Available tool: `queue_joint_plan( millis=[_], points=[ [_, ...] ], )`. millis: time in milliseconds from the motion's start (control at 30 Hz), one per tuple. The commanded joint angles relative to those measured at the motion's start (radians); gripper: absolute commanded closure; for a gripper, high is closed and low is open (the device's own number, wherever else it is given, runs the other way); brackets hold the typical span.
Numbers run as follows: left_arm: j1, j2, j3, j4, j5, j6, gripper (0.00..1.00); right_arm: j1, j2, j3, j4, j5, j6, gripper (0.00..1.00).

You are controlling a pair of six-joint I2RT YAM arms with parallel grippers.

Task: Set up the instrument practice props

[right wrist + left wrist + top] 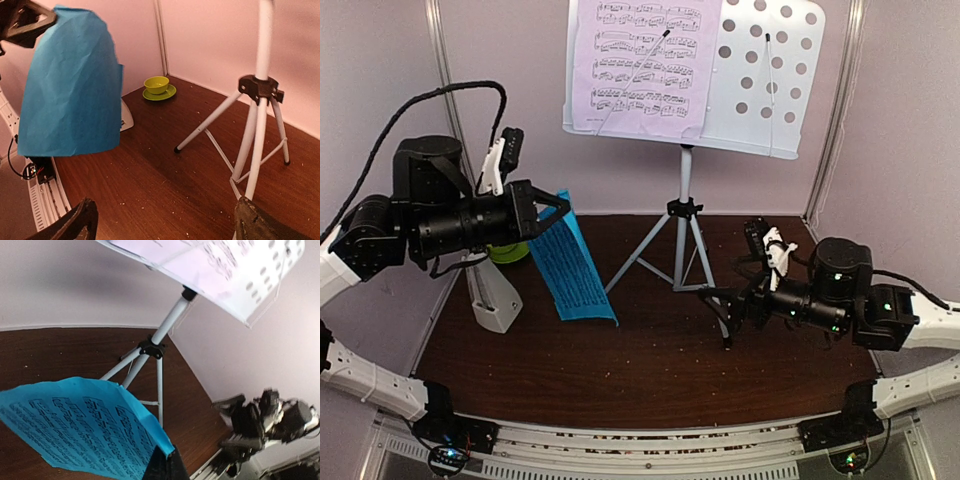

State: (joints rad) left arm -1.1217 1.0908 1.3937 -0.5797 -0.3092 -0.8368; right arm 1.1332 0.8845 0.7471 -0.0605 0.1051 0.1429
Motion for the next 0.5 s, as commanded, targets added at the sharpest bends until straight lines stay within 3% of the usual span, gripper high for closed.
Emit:
queue_joint_plan(
  millis=[0,233,467],
  points=[
    [-0.021,0.045,-0.014,-0.07,0.163,0.262,1.0,-0.115,-0.006,0.051,-0.113,-0.085,0.268,0.05],
    [-0.157,0.234,0.028,-0.105,0.136,0.491,1.0,-0.218,0.056,0.152,-0.323,-0.301,0.481,0.03],
    [-0.22,0.397,0.108,-0.096,0.113,0.635,1.0,-0.3,0.197,0.24,-0.462,-0.511,0.554,0.0]
  ],
)
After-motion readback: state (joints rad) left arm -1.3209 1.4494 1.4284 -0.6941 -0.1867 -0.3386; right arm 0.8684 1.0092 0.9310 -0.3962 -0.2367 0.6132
